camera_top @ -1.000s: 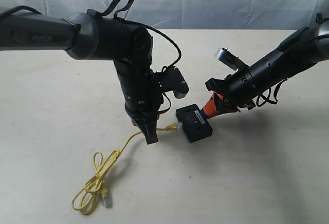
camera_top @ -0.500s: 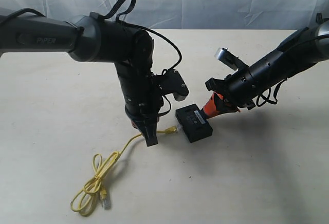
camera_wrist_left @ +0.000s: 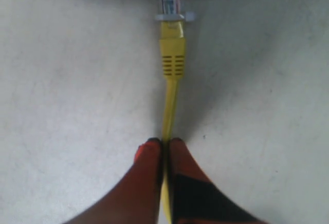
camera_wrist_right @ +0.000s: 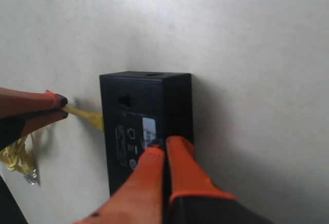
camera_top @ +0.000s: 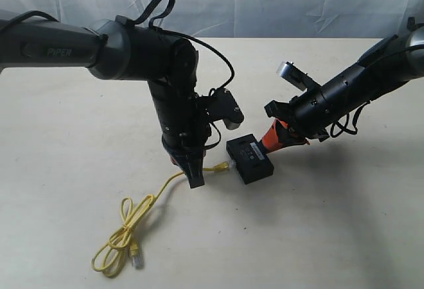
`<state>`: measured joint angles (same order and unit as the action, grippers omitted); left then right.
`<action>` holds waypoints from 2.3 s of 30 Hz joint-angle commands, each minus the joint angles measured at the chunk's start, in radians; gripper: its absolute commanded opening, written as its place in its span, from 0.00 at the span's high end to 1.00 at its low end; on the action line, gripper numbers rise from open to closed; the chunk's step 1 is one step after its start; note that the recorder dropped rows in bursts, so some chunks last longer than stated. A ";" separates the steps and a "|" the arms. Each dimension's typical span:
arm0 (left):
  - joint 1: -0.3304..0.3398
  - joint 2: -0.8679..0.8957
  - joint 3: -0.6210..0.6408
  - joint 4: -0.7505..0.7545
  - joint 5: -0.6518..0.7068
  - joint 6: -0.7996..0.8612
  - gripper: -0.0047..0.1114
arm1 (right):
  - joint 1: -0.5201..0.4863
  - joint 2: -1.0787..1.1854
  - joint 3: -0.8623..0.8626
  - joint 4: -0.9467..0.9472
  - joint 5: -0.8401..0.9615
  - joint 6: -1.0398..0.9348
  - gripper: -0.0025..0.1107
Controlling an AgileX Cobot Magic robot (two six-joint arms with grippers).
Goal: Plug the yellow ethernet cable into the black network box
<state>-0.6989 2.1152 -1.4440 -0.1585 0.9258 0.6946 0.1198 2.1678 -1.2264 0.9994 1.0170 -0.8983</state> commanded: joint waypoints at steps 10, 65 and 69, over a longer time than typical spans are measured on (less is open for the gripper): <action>-0.003 -0.010 -0.005 -0.009 0.004 -0.002 0.96 | -0.001 -0.010 0.004 -0.002 -0.001 -0.006 0.98; -0.003 -0.018 -0.005 -0.007 -0.007 -0.004 0.96 | 0.009 -0.010 0.004 -0.011 -0.008 -0.006 0.98; -0.003 -0.018 -0.005 0.001 0.013 -0.004 0.96 | 0.009 -0.010 0.004 -0.014 -0.014 -0.006 0.98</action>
<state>-0.6989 2.1096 -1.4440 -0.1585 0.9230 0.6946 0.1252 2.1674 -1.2264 0.9931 1.0133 -0.8983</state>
